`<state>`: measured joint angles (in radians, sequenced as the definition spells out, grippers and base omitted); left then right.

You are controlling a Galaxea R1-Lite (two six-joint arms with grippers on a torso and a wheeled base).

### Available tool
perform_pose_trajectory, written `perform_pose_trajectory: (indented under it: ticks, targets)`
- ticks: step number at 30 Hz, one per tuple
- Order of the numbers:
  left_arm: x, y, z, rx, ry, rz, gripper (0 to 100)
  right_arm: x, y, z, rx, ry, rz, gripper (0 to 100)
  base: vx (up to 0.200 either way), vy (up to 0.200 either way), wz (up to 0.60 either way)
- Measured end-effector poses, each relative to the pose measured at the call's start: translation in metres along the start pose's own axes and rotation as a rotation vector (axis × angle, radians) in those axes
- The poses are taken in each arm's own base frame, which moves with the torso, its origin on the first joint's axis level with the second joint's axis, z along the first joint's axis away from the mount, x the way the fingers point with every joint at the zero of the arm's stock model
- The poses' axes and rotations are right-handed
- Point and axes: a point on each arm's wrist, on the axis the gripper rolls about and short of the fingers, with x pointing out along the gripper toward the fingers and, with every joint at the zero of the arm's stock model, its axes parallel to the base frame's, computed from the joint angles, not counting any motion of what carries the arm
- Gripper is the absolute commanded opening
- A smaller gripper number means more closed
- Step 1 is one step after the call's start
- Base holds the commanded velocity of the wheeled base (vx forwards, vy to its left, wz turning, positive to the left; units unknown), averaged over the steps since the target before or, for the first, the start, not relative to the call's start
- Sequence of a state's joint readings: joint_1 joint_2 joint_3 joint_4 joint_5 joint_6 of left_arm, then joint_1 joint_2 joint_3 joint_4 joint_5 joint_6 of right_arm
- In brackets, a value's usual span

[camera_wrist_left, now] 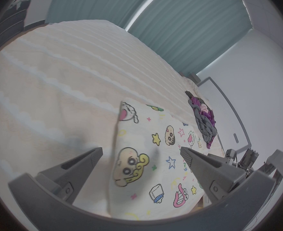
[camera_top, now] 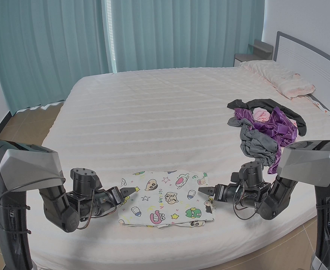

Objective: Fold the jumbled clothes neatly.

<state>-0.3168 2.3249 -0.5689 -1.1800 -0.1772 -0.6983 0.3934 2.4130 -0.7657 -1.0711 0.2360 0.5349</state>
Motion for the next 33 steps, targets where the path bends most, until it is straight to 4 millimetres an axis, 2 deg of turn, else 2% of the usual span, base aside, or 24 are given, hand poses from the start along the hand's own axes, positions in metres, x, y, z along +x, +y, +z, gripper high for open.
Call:
perform_pose_trajectory:
  ticks: [7, 15, 16, 17, 33]
  targets:
    - [0.020, -0.013, -0.014, 0.038, 0.034, -0.041, 100, 0.015, 0.007, -0.005, -0.014, 0.045, 0.020, 100, 0.000, 0.000, 0.00]
    - [0.030, -0.020, -0.021, 0.055, 0.051, -0.059, 100, 0.025, 0.015, -0.010, -0.025, 0.061, 0.053, 100, 0.000, 0.000, 0.00]
    - [0.031, -0.020, -0.022, 0.056, 0.052, -0.062, 100, 0.026, 0.014, -0.010, -0.024, 0.064, 0.055, 0, 0.000, 0.000, 0.00]
    - [0.032, -0.021, -0.022, 0.058, 0.052, -0.064, 0, 0.026, 0.015, -0.010, -0.023, 0.068, 0.058, 0, 0.000, 0.000, 0.00]
    - [0.034, -0.021, -0.024, 0.055, 0.054, -0.065, 0, 0.029, 0.020, -0.012, 0.081, 0.082, 0.121, 0, 0.000, 0.000, 0.00]
